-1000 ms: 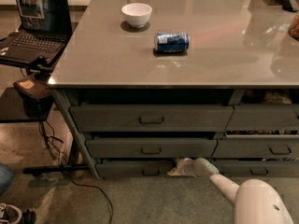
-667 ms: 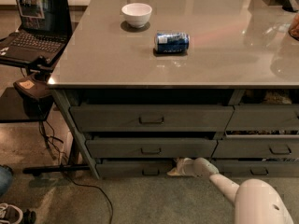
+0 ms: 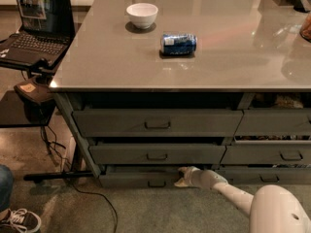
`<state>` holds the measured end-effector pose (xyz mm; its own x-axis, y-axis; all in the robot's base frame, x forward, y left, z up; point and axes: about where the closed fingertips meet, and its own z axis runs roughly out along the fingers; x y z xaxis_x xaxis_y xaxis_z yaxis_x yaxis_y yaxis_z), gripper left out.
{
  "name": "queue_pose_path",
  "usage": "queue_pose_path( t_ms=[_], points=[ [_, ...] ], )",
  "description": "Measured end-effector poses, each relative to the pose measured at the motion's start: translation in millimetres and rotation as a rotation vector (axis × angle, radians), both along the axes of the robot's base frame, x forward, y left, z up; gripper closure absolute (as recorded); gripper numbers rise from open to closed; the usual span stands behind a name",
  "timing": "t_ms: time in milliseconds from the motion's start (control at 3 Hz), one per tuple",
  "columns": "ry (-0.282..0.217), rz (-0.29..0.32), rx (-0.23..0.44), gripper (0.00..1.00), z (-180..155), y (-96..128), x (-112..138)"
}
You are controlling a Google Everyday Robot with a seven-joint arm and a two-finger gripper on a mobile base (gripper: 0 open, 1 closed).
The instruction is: Open bottom drawer
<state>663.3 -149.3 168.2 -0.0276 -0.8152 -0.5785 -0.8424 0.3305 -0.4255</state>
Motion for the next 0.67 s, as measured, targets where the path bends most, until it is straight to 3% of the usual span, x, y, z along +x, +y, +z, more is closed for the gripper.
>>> queue_pose_path(
  t_ms=[333,667],
  points=[
    [0.015,0.044,-0.005,1.0,8.0,-2.2,-16.8],
    [0.014,0.034,-0.003,1.0,13.1,-5.8,-27.7]
  ],
)
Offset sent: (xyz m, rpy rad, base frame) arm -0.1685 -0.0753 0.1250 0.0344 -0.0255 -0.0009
